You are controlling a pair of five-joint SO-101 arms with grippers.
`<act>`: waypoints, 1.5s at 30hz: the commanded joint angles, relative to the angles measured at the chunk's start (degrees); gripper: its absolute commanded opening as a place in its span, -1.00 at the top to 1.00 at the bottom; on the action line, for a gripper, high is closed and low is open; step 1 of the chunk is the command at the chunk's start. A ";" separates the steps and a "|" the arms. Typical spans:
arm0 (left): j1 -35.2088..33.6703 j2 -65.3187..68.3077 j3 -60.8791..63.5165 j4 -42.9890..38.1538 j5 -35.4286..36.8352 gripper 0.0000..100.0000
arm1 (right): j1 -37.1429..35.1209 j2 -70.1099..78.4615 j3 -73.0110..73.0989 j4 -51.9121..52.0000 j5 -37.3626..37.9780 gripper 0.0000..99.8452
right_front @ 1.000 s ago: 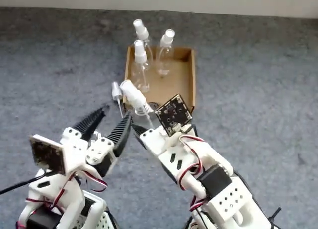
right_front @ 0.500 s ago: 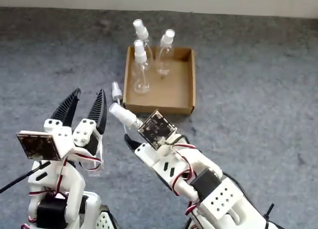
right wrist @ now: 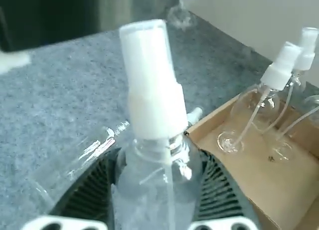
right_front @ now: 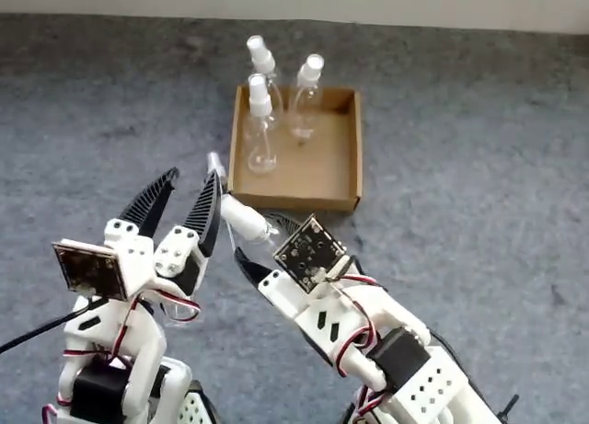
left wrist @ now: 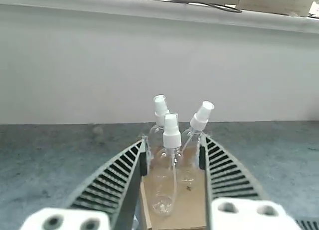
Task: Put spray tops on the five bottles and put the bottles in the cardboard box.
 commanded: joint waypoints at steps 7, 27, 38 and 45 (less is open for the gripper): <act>10.95 -0.22 1.45 0.70 -4.66 0.67 | -0.66 -1.45 -0.40 0.04 0.70 0.99; 2.95 -0.40 -3.38 7.30 -4.13 0.67 | 14.20 16.66 -25.27 0.13 -4.31 0.99; 11.74 -0.22 -1.19 7.21 -8.09 0.61 | 14.02 48.22 -70.02 22.37 -16.44 0.99; 11.47 7.08 -1.45 3.43 -8.00 0.54 | 5.14 49.01 -76.44 36.26 -16.26 0.99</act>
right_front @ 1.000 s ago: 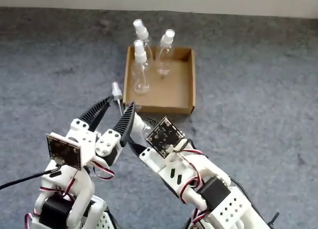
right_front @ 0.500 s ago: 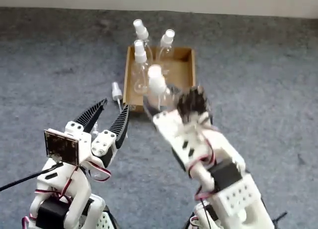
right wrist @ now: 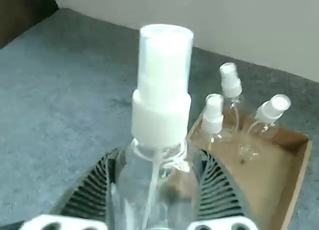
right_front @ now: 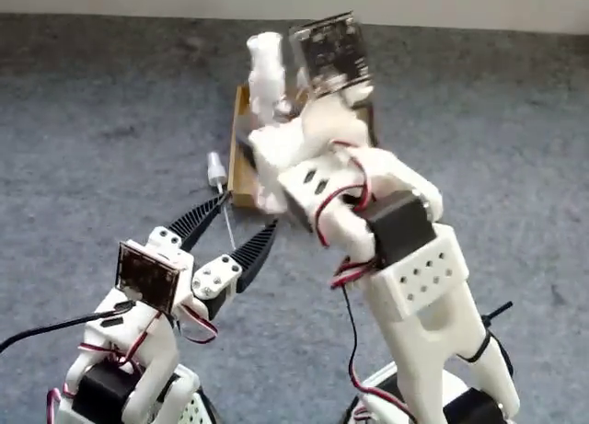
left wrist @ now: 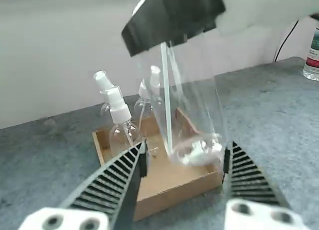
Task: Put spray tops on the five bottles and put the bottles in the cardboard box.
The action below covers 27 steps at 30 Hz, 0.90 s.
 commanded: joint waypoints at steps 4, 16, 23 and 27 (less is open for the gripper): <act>-2.42 11.30 -0.92 -5.71 -0.35 0.54 | -4.70 -0.66 -4.35 8.04 -0.53 0.99; -4.35 11.82 -1.71 -6.07 -0.35 0.54 | 4.35 -0.75 -4.44 9.45 4.40 0.99; -4.35 11.74 -2.07 -5.89 -0.35 0.54 | 14.11 0.75 -1.10 -7.08 5.45 0.99; -6.20 11.74 -2.07 -5.36 -0.70 0.68 | 17.27 3.38 7.78 -19.65 5.80 0.99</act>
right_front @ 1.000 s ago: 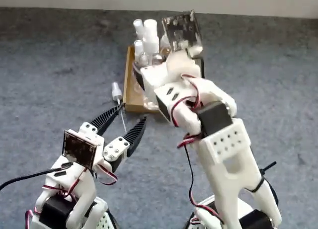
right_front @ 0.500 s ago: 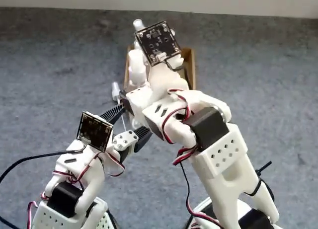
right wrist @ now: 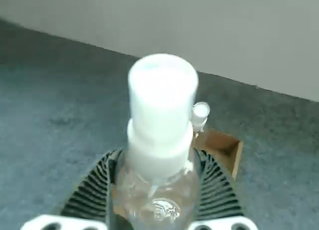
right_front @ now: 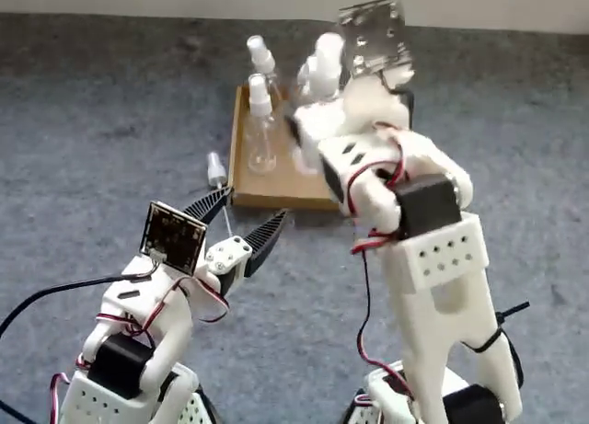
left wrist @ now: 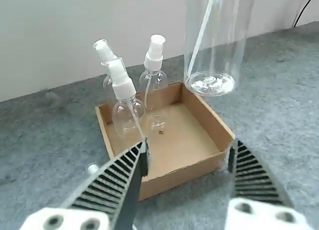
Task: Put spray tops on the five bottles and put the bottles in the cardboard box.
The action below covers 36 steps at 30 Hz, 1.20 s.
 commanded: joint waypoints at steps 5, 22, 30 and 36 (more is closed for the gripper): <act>-6.73 -0.40 -1.89 -0.53 0.09 0.82 | 5.49 3.47 16.75 -26.15 0.62 0.99; -7.52 -0.40 -1.71 -0.62 0.09 0.98 | 7.60 19.03 27.30 -50.33 0.53 0.99; -7.52 -0.40 -1.71 -0.62 0.00 0.98 | 7.60 24.31 27.30 -54.73 0.62 0.99; -7.52 -0.40 -1.71 -0.62 0.00 0.98 | 7.60 27.47 27.30 -57.63 0.62 0.99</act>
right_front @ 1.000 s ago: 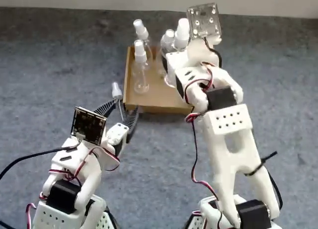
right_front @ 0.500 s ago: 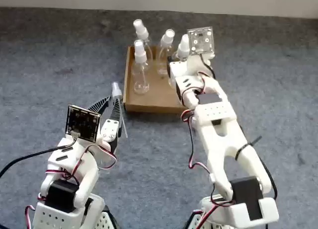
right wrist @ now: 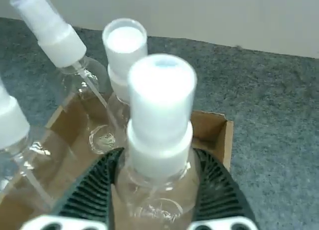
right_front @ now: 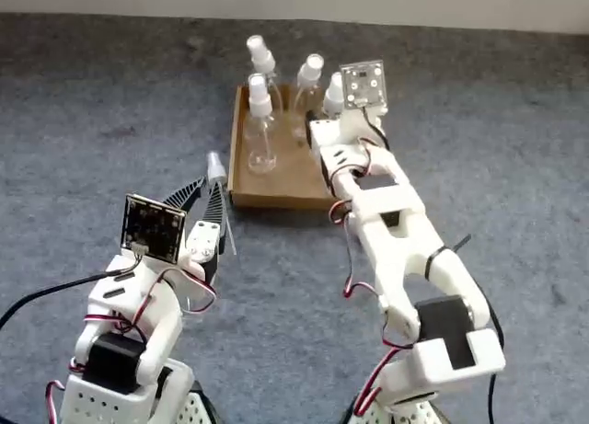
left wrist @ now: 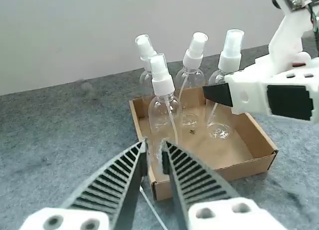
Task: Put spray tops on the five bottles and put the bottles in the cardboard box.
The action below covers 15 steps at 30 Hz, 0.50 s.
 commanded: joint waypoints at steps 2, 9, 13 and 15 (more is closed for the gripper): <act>-0.40 -0.40 -1.71 -0.62 0.00 0.98 | 0.75 0.22 -0.57 -2.68 0.53 0.99; -0.40 -0.40 -1.71 -0.62 0.00 0.98 | 0.75 2.59 -0.57 -4.88 0.53 0.99; -0.40 -0.40 -1.71 -0.62 0.00 0.98 | 0.66 3.03 -0.57 -4.97 0.53 0.99; -0.40 -0.40 -1.71 -0.62 0.00 0.98 | 0.66 3.03 -0.57 -4.88 0.53 0.99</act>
